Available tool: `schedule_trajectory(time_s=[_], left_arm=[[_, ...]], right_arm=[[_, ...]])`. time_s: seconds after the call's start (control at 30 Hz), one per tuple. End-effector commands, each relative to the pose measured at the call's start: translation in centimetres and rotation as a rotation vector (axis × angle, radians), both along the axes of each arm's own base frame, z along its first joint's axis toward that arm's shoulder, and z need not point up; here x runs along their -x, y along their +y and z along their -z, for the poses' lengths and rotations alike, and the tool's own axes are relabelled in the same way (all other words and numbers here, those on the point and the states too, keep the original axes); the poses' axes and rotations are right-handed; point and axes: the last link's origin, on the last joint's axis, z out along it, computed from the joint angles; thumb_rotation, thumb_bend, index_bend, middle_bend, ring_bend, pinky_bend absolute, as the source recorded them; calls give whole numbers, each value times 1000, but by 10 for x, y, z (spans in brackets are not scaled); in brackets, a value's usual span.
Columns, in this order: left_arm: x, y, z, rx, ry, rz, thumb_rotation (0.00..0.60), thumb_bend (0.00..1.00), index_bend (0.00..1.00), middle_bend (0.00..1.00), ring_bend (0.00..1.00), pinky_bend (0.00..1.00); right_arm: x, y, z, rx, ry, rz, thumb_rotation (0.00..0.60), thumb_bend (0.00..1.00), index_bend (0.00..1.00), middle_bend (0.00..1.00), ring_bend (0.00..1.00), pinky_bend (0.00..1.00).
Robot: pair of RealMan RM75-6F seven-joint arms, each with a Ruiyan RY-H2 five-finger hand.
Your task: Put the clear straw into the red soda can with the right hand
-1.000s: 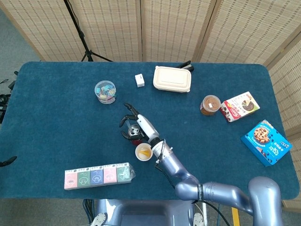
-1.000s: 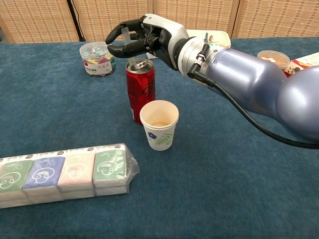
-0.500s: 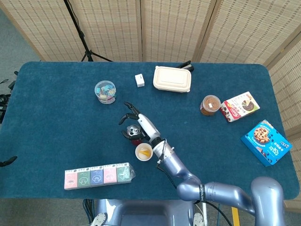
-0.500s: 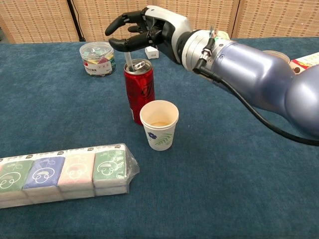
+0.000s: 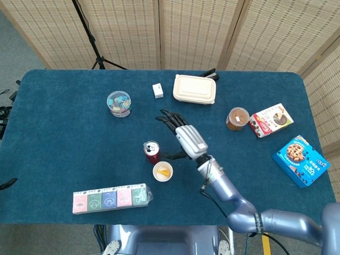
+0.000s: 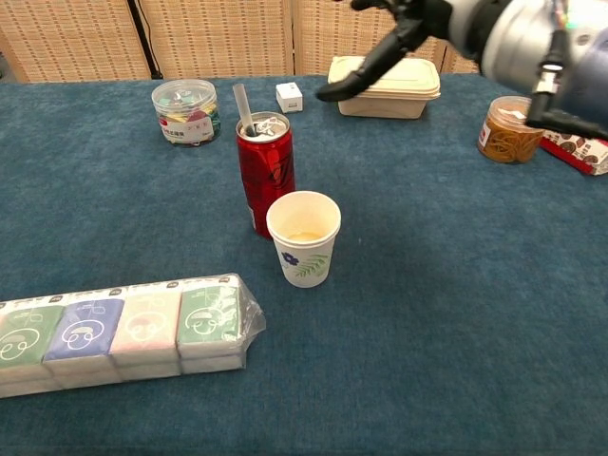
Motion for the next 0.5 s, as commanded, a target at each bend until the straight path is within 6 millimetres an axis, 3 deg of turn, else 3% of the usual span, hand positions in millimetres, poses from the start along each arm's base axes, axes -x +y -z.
schedule_trajectory(time_s=[0.03,0.1,0.2,0.37,0.5], left_arm=[[0,-5,0,-1,7,6,600,0,0,0,0,0],[1,-9,0,-5,15,10,600,0,0,0,0,0],[5,-17,2,-3,25,10,600,0,0,0,0,0],[5,-27,3,-6,-27,12,600,0,0,0,0,0],[5,-29,6,5,3,19,600,0,0,0,0,0]], right_arm=[[71,30,-51,180,297,64,600,91,42,0,0,0],[100,36,-66,216,350,121,600,17,32,0,0,0],[144,57,-92,303,435,190,600,0,28,0,0,0],[191,100,-112,397,454,265,600,0,63,0,0,0],[215,123,-115,436,474,292,600,0,68,0,0,0]])
